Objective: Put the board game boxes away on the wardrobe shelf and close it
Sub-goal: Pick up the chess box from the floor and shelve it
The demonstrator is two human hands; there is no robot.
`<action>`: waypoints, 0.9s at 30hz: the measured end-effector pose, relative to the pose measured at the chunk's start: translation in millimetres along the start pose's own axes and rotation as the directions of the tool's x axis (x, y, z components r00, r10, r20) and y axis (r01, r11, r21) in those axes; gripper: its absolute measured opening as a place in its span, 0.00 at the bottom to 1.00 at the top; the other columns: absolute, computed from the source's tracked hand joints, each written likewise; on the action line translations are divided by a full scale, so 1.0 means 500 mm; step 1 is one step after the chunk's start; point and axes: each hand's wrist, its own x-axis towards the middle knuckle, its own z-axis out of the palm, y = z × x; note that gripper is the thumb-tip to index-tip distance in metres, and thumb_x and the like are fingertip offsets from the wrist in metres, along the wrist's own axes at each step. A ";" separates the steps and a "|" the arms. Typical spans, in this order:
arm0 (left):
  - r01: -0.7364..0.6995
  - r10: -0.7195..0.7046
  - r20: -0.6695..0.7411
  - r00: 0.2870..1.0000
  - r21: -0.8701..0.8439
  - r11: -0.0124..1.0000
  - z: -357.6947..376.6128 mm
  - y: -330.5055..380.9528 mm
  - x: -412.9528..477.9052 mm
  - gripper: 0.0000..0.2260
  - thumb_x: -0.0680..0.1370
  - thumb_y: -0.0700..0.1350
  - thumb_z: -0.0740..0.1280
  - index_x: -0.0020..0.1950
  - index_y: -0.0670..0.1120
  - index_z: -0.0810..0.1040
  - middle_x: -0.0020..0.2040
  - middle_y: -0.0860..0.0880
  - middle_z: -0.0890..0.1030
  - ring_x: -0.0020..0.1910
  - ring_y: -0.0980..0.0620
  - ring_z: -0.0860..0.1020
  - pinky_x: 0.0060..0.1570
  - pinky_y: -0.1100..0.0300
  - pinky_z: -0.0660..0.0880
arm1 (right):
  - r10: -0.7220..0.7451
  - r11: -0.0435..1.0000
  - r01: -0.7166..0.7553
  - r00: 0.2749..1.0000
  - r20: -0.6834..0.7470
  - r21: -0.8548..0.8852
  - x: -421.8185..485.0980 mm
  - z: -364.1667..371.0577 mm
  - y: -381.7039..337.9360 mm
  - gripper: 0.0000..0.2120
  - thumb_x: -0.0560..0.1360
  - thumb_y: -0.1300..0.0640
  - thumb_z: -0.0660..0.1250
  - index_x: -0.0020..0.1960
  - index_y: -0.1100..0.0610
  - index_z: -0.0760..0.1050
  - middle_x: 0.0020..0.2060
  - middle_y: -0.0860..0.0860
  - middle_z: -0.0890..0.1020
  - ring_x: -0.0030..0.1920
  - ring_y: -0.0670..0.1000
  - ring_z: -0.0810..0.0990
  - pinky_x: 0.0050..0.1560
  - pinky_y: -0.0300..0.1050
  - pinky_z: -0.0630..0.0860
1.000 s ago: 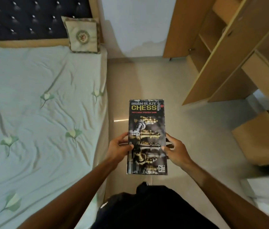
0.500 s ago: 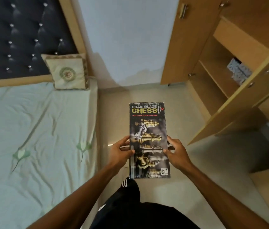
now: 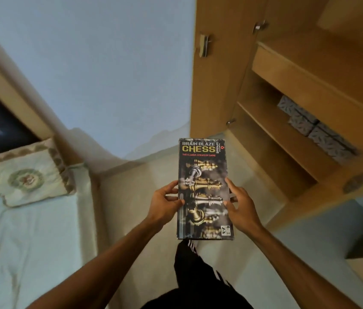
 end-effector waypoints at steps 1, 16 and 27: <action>-0.008 0.008 0.014 1.000 0.017 1.000 0.001 0.020 0.050 0.24 0.76 0.36 0.69 0.70 0.50 0.73 0.54 0.47 0.83 0.46 0.52 0.85 0.40 0.53 0.84 | -0.005 1.000 0.006 1.000 -0.014 0.007 0.047 -0.003 -0.002 0.27 0.79 0.59 0.63 0.75 0.46 0.62 0.55 0.50 0.74 0.52 0.48 0.78 0.53 0.44 0.79; -0.104 0.075 0.228 0.971 0.119 0.987 0.134 0.353 0.767 0.23 0.74 0.36 0.72 0.65 0.56 0.77 0.52 0.47 0.85 0.47 0.45 0.85 0.47 0.40 0.82 | -0.006 1.000 -0.001 0.951 -0.310 -0.023 0.712 -0.168 -0.006 0.21 0.77 0.68 0.64 0.68 0.54 0.73 0.53 0.49 0.76 0.53 0.45 0.75 0.54 0.31 0.69; -0.233 0.123 0.525 0.842 0.148 0.961 0.341 0.631 1.220 0.21 0.74 0.29 0.69 0.61 0.50 0.76 0.53 0.47 0.82 0.50 0.49 0.81 0.49 0.53 0.82 | 0.110 0.994 -0.097 0.825 -0.554 0.053 1.116 -0.352 0.040 0.20 0.75 0.70 0.64 0.64 0.54 0.76 0.56 0.51 0.77 0.57 0.48 0.77 0.56 0.36 0.72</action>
